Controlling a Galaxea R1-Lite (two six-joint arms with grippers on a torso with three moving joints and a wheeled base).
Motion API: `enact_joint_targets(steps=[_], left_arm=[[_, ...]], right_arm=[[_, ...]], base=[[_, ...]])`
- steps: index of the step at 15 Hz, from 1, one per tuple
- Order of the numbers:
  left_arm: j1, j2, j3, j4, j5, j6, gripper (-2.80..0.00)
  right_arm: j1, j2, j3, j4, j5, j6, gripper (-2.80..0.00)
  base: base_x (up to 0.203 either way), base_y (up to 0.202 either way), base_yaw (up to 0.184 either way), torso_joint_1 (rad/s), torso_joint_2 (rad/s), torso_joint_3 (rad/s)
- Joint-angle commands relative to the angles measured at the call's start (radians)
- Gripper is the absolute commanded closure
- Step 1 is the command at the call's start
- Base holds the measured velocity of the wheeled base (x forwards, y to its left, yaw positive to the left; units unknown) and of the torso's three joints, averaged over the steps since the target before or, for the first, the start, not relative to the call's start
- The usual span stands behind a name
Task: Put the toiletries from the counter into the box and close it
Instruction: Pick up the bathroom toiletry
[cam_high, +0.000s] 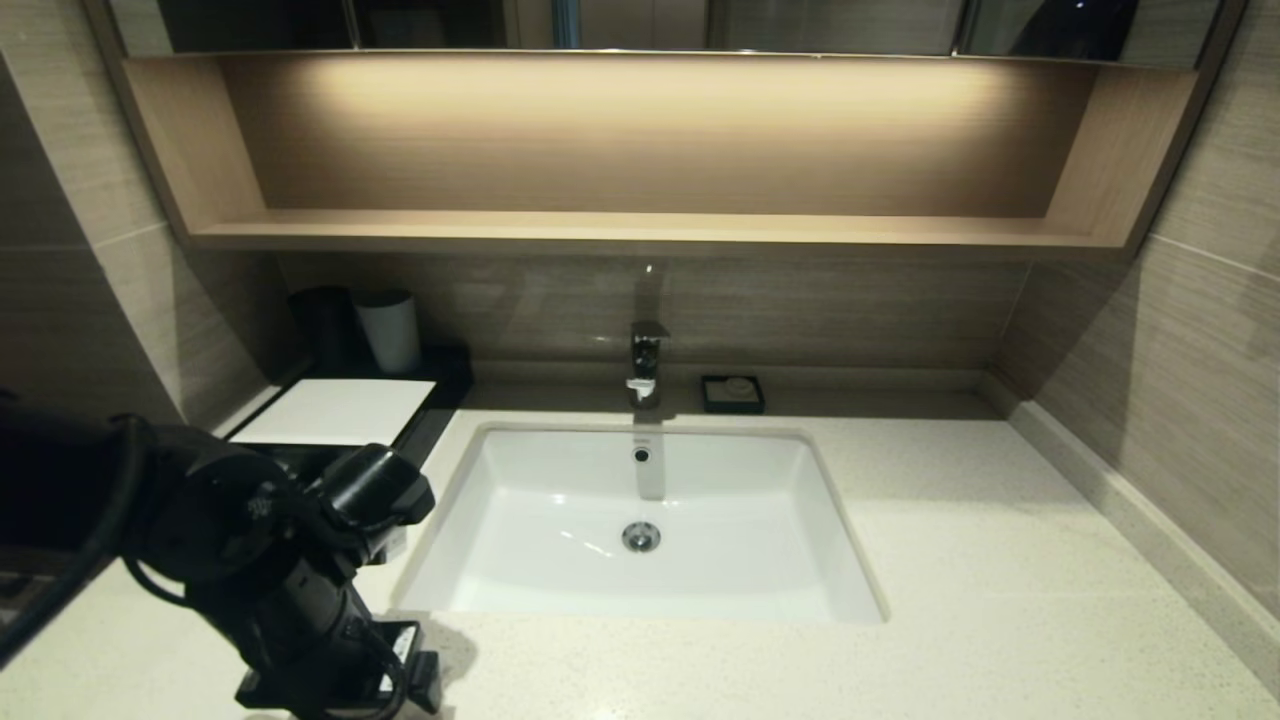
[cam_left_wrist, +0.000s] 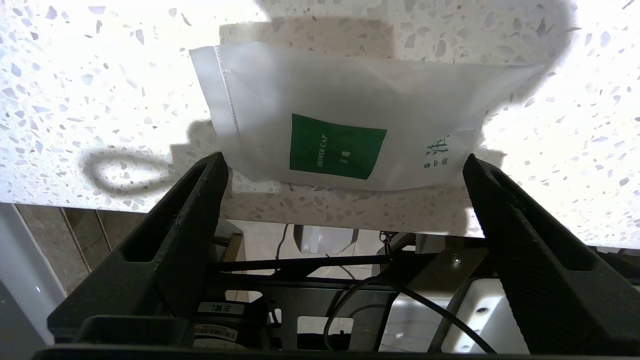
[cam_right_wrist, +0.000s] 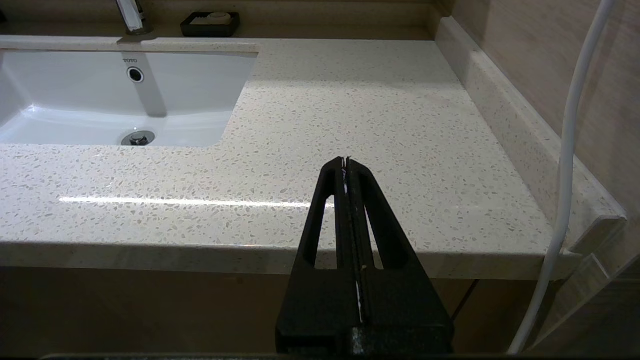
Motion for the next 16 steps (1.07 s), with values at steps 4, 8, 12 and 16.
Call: enact_joint_targets(steps=[4,8,12,16], left_arm=[[0.000,-0.005,0.002,0.003,-0.001,-0.003,-2.80],[0.000,-0.009,-0.004,0.003,0.004,-0.001,0.00],[0.000,-0.005,-0.002,0.003,0.004,-0.003,0.00],[0.000,-0.004,-0.004,0.003,0.002,-0.003,0.00]], right_arm=[[0.000,-0.002,0.000,0.000,0.000,-0.001,0.00],[0.000,0.000,0.000,0.000,0.000,0.000,0.00],[0.000,-0.002,0.002,0.000,0.000,0.001,0.00],[0.000,-0.002,0.000,0.000,0.000,0.001,0.00]], base=[[0.000,0.000,0.000,0.000,0.00,0.000],[0.000,0.000,0.000,0.000,0.00,0.000],[0.000,0.000,0.000,0.000,0.00,0.000],[0.000,0.000,0.000,0.000,0.00,0.000]])
